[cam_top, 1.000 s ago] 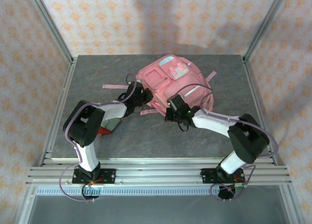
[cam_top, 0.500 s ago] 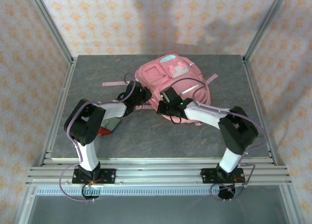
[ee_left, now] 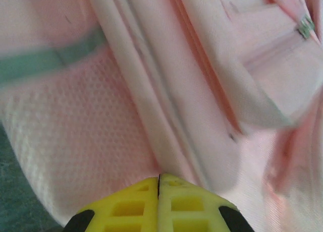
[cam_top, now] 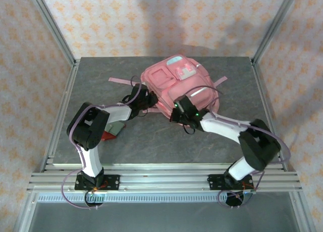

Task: Pack the student bag

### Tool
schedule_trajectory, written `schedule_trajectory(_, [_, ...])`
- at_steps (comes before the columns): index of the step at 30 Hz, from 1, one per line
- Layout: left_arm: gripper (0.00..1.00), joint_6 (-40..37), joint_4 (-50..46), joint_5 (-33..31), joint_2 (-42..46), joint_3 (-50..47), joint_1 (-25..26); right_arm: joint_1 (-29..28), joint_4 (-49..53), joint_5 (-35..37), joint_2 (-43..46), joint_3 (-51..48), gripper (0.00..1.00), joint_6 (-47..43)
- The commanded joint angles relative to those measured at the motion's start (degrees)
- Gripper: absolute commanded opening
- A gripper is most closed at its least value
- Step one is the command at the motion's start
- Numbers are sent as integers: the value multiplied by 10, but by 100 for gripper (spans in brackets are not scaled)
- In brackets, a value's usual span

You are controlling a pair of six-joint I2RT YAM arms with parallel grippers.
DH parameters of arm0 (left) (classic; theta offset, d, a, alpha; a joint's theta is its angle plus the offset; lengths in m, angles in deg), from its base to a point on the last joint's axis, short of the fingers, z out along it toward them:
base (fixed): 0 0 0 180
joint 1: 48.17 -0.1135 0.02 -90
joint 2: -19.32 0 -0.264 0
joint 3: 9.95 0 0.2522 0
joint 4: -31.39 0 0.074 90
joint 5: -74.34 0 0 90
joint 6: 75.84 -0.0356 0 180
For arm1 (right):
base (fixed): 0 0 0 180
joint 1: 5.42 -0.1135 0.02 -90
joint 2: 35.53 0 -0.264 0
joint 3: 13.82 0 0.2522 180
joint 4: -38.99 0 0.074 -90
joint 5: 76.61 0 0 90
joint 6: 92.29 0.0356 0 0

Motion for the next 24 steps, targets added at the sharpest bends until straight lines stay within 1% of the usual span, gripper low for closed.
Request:
schedule_trajectory(1, [0,-27,-30,-29,-18,27,-14,15,80,52,61,-65,0,11])
schedule_trajectory(3, [0,-26,-30,-29,-19,30,-14,21,88,75,81,-76,0,7])
schedule_trajectory(7, [0,-24,-30,-29,-9,33,-9,21,100,87,88,-60,0,-18])
schedule_trajectory(8, [0,-24,-31,-27,-4,33,-7,21,100,82,86,-56,0,-28])
schedule_trajectory(10, [0,-24,-32,-26,12,31,0,21,82,49,87,-51,0,-43])
schedule_trajectory(11, [2,-23,-32,-29,21,28,6,20,69,35,88,-51,0,-45])
schedule_trajectory(13, [22,-23,-26,-39,41,19,16,19,54,30,85,-40,0,-43])
schedule_trajectory(15, [27,-35,-32,-46,47,21,18,19,58,36,76,-19,0,-39])
schedule_trajectory(16, [28,-40,-41,-51,43,26,18,19,55,31,71,-11,0,-40])
schedule_trajectory(17, [25,-49,-46,-50,33,33,17,19,48,22,63,-2,0,-36])
schedule_trajectory(19, [8,-50,-49,-29,2,47,17,19,27,-12,38,20,0,-32])
schedule_trajectory(20, [3,-43,-44,-10,-18,53,17,18,22,-29,17,38,0,-29])
schedule_trajectory(21, [0,-32,-36,8,-39,57,20,18,13,-47,-6,58,0,-25])
schedule_trajectory(24, [0,-13,-3,29,-65,48,29,12,11,-63,-69,120,0,-19])
